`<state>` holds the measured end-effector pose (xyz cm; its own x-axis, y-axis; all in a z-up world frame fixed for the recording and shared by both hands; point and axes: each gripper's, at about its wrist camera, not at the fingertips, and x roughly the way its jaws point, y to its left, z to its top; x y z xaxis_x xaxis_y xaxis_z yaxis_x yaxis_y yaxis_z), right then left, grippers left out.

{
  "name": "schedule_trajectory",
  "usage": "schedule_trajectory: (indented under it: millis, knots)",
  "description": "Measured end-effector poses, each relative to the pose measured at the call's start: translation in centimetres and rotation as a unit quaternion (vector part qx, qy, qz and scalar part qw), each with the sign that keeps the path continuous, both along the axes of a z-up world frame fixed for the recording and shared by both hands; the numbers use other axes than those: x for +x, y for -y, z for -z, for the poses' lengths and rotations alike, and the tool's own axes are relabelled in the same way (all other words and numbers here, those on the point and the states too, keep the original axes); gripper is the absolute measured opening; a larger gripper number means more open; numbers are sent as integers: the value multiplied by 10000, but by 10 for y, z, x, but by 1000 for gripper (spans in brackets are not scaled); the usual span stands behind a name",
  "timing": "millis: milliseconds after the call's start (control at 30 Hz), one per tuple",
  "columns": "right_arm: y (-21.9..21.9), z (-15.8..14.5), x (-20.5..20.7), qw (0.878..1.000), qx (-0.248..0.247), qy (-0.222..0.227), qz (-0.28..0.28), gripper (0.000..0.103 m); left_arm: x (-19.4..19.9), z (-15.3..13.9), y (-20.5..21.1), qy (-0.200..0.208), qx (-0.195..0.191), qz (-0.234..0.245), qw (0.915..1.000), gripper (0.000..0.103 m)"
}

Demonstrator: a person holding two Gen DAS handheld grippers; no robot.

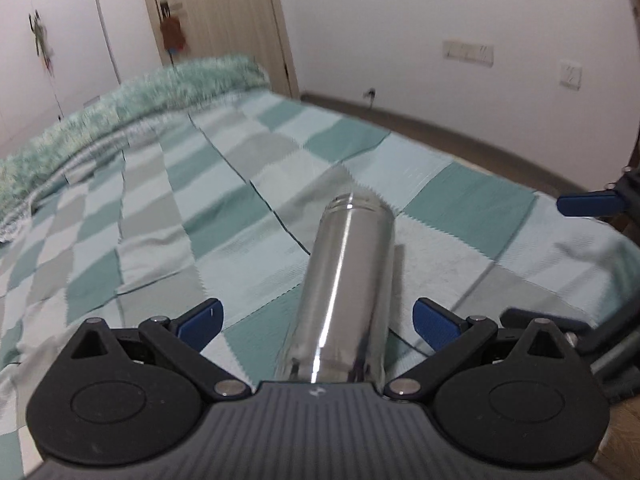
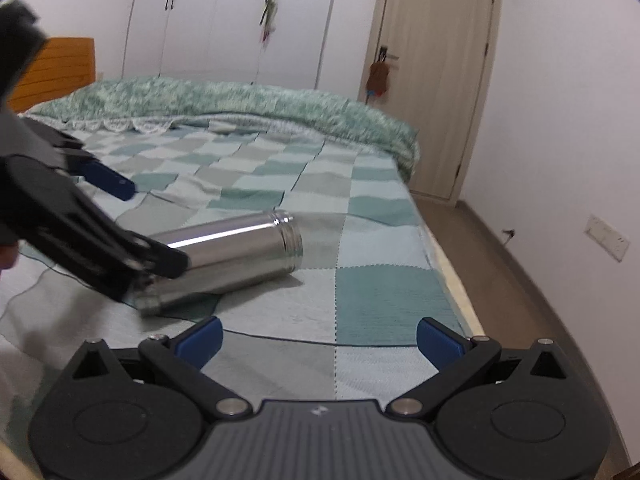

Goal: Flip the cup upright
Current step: 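Move the left tool to the lying silver bottle and close on it, then lift the silver bottle with the left tool and swing it toward the right tool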

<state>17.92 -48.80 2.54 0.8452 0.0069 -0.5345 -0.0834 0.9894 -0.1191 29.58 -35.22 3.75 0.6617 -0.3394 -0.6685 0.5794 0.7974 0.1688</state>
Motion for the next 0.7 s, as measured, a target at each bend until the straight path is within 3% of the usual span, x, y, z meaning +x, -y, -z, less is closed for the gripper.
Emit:
schedule_trajectory:
  millis: [100, 133, 200, 333, 700]
  knots:
    - [7, 6, 16, 9998, -40, -185, -118, 103, 22, 16, 13, -411, 214, -46, 9989, 100]
    - [9, 9, 20, 9996, -47, -239, -125, 103, 28, 21, 16, -561, 285, -53, 9980, 85]
    - [13, 13, 25, 9994, -32, -333, -116, 103, 38, 30, 19, -953, 244, 0, 9952, 65]
    - [19, 14, 24, 9992, 138, -337, -167, 103, 38, 25, 7, -1147, -136, -154, 9932, 64]
    - [5, -1, -9, 9991, 292, -199, -230, 103, -1, 3, -20, -1021, -353, -353, 9935, 63]
